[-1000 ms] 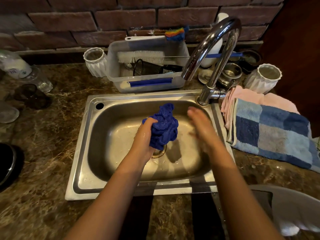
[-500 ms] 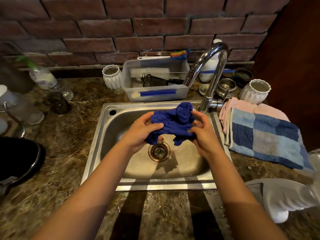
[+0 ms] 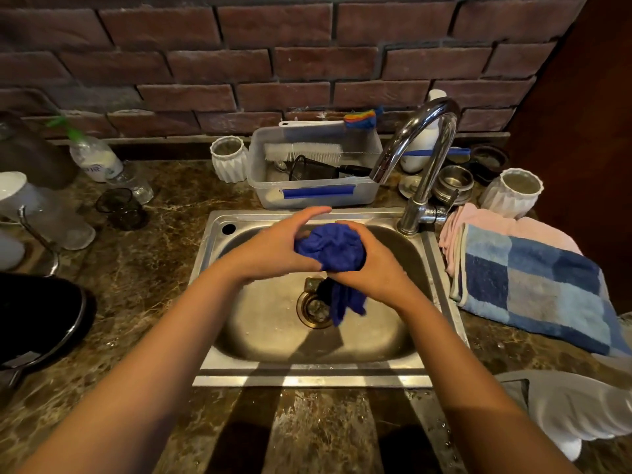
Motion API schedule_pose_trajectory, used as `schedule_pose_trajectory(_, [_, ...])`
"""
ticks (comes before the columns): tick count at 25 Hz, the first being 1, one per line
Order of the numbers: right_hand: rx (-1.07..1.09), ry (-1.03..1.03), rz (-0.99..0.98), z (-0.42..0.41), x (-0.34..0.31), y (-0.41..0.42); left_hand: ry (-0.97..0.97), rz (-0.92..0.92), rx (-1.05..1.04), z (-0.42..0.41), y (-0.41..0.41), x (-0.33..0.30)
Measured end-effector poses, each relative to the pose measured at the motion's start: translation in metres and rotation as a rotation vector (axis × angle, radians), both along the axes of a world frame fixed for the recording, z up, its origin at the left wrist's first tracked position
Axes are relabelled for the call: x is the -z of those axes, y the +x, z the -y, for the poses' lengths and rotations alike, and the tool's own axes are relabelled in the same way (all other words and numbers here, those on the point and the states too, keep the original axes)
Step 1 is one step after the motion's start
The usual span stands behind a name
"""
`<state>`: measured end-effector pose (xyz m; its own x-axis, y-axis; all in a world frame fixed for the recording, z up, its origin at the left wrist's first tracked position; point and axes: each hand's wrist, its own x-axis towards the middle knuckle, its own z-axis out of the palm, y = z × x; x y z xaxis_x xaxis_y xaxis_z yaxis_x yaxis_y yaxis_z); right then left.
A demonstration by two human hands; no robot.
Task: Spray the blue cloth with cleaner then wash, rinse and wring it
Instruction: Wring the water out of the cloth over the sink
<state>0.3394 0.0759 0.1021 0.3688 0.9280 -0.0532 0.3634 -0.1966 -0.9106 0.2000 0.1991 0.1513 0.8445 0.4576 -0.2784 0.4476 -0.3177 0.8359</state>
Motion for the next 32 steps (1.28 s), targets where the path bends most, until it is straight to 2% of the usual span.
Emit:
schedule_pose_trajectory(2, [-0.018,-0.067,0.041,0.005,0.002,0.015,0.247,-0.104,-0.019,-0.013,-0.005,-0.006])
schedule_pose_trajectory(3, [-0.016,-0.083,0.026,0.008,0.003,0.022,0.299,-0.122,-0.034,-0.02,-0.008,-0.007])
schedule_pose_trajectory(8, [0.046,-0.103,-0.007,0.014,0.004,0.042,0.319,-0.178,-0.036,-0.029,-0.011,0.006])
schedule_pose_trajectory(9, [0.068,-0.11,0.011,0.013,0.004,0.041,0.264,-0.172,-0.061,-0.026,-0.011,0.01])
schedule_pose_trajectory(10, [0.081,-0.121,0.039,0.012,0.005,0.041,0.126,-0.122,-0.108,-0.022,-0.011,0.011])
schedule_pose_trajectory(13, [0.025,-0.146,0.088,0.012,0.006,0.038,-0.347,0.164,-0.244,-0.01,-0.007,0.007])
schedule_pose_trajectory(16, [-0.122,-0.096,-0.105,0.008,0.005,0.016,-0.492,0.321,-0.245,0.002,0.005,0.001])
schedule_pose_trajectory(20, [0.018,0.001,-0.348,-0.007,0.011,-0.017,-0.583,0.456,-0.262,0.0,0.007,-0.003])
schedule_pose_trajectory(22, [0.024,0.016,-0.288,-0.009,0.01,-0.012,-0.564,0.474,-0.279,-0.011,-0.008,-0.001])
schedule_pose_trajectory(24, [0.007,-0.021,-0.235,-0.008,0.006,-0.001,-0.45,0.4,-0.347,-0.022,-0.03,0.009])
schedule_pose_trajectory(26, [-0.002,-0.017,-0.253,-0.006,0.001,0.008,-0.314,0.204,-0.316,-0.026,-0.05,0.027])
schedule_pose_trajectory(28, [-0.075,-0.006,-0.228,-0.007,-0.007,0.009,-0.254,0.003,-0.166,-0.022,-0.058,0.042])
schedule_pose_trajectory(29, [-0.128,-0.024,-0.194,-0.009,-0.011,0.009,-0.216,-0.032,-0.109,-0.019,-0.055,0.047])
schedule_pose_trajectory(32, [-0.238,-0.076,-0.108,-0.012,-0.017,0.008,-0.062,0.072,-0.026,0.003,-0.023,0.04])
